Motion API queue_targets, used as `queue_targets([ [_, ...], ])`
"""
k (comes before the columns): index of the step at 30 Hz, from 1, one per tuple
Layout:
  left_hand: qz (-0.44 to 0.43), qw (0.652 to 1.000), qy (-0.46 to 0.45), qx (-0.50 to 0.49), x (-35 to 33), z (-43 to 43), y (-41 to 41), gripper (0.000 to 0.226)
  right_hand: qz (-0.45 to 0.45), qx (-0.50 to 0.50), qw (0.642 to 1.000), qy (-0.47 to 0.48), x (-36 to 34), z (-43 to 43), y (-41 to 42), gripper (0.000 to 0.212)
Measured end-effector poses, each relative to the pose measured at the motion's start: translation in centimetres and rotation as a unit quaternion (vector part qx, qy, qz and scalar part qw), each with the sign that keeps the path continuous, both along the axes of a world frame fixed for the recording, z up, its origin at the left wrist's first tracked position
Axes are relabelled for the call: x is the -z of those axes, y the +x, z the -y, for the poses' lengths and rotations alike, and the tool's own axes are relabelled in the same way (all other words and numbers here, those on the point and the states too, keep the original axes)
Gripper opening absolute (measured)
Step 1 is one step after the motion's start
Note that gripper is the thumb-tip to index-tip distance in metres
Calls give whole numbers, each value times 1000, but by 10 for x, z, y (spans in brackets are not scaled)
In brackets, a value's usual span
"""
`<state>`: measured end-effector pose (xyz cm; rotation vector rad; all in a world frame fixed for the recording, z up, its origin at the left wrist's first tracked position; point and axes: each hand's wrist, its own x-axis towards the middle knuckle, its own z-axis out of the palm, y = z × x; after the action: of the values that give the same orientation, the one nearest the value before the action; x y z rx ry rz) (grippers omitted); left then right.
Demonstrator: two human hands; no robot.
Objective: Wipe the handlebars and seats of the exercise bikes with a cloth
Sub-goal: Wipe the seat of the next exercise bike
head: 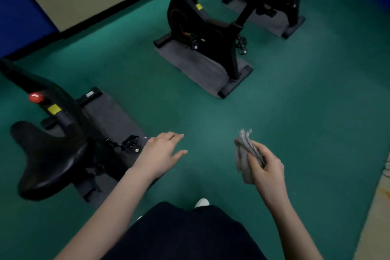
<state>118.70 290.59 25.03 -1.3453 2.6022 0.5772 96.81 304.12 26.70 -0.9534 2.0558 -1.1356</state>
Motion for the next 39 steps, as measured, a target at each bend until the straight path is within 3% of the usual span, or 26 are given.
queue_targets([
  [8,12,999,22,33,2,20,-80,56,21,32,999,-10,1,13,-69,33],
  [15,9,998,53,-31,21,80,-114,56,93,36,995,-2,5,82,-124,34],
  [21,31,992,95,-80,38,159,-160,56,78,8,997,5,-4,167,-188,42],
  [26,35,995,83,-46,30,230,-229,56,36,-8,999,-19,-20,229,-252,45],
  [32,35,997,70,-17,14,294,-325,57,55,0,998,-31,-21,281,-329,39],
  [39,27,994,58,-88,15,320,-443,59,89,-45,995,-28,-17,326,-442,38],
])
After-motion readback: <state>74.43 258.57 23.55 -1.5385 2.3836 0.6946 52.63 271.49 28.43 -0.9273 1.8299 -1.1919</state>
